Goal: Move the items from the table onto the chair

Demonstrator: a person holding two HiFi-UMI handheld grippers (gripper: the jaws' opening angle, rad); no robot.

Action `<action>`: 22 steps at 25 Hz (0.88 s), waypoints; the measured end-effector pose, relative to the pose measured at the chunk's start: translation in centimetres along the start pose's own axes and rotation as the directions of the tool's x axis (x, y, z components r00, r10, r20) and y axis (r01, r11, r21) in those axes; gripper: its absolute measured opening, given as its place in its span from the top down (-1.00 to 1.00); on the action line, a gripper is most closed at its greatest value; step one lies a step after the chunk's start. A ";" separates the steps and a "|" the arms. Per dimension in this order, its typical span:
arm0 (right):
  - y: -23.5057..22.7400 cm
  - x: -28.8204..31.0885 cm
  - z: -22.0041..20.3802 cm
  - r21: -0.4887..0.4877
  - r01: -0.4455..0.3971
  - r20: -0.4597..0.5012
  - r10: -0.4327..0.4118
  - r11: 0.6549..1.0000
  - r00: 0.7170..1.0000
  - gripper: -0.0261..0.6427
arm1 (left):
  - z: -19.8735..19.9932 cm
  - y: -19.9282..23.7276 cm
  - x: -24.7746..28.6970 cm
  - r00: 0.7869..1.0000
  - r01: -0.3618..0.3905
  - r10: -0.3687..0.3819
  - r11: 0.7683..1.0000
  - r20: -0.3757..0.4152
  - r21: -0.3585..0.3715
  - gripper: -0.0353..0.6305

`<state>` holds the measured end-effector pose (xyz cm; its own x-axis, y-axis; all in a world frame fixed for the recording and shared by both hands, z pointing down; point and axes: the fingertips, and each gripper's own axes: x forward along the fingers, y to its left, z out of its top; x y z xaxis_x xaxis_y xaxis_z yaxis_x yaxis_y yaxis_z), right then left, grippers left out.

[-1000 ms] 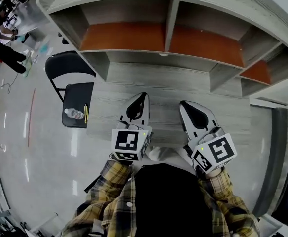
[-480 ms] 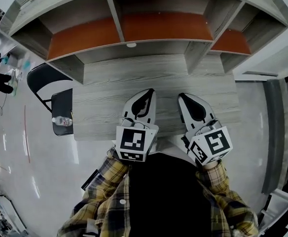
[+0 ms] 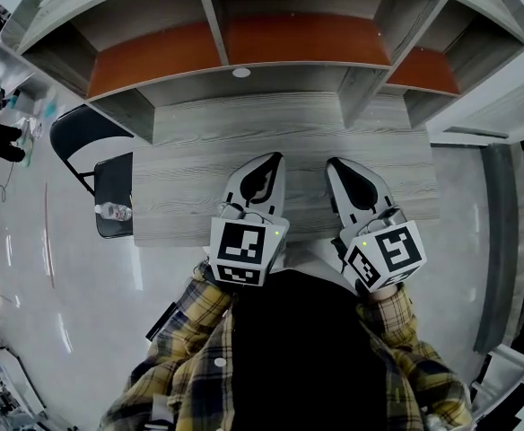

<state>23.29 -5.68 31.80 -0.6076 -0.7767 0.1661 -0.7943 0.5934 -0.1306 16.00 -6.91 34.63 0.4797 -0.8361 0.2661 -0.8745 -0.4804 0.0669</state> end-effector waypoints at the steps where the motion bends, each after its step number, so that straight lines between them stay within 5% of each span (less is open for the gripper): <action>1: 0.0 0.0 0.0 0.000 -0.002 -0.001 0.002 1.000 1.000 0.87 | 0.0 0.0 0.0 1.000 0.000 0.000 1.000 0.001 -0.001 0.88; 22: -0.8 0.9 -0.3 0.003 -0.029 -0.012 0.029 1.000 0.999 0.87 | 0.5 0.2 0.9 1.000 -0.016 0.016 1.000 0.010 0.011 0.88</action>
<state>23.34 -6.75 32.37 -0.6305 -0.7563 0.1744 -0.7761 0.6152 -0.1381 16.33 -7.90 34.42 0.4661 -0.8464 0.2576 -0.8814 -0.4696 0.0517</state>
